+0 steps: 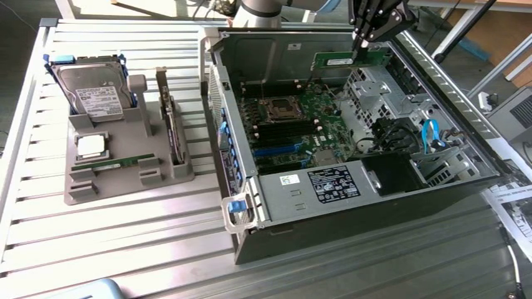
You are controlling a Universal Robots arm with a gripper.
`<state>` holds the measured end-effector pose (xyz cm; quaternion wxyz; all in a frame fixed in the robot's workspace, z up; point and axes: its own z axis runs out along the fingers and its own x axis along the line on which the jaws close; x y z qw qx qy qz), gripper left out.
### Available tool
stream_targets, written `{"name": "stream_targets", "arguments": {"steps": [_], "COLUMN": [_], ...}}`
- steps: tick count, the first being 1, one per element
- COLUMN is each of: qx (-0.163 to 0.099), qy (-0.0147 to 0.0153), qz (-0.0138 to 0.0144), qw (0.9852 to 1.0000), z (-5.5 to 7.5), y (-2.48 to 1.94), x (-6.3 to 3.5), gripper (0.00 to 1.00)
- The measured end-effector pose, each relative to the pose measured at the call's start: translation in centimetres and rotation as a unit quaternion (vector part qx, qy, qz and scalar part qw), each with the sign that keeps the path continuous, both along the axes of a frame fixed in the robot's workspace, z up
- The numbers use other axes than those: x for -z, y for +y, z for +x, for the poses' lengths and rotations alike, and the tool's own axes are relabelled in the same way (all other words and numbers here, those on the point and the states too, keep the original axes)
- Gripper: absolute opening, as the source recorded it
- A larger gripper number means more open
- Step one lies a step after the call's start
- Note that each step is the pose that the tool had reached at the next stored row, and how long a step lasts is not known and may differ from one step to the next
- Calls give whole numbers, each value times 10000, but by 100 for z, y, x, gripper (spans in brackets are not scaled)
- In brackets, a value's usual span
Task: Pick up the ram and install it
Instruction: 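Insert the ram into the slot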
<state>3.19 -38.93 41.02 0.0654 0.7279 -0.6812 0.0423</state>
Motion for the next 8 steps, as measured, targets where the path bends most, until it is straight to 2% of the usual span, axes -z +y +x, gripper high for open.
{"name": "stream_targets", "arguments": {"steps": [8], "qx": [0], "qy": [0], "qz": [0], "qw": [10000], "z": [0], "y": [82], "x": [6], "gripper": [14]}}
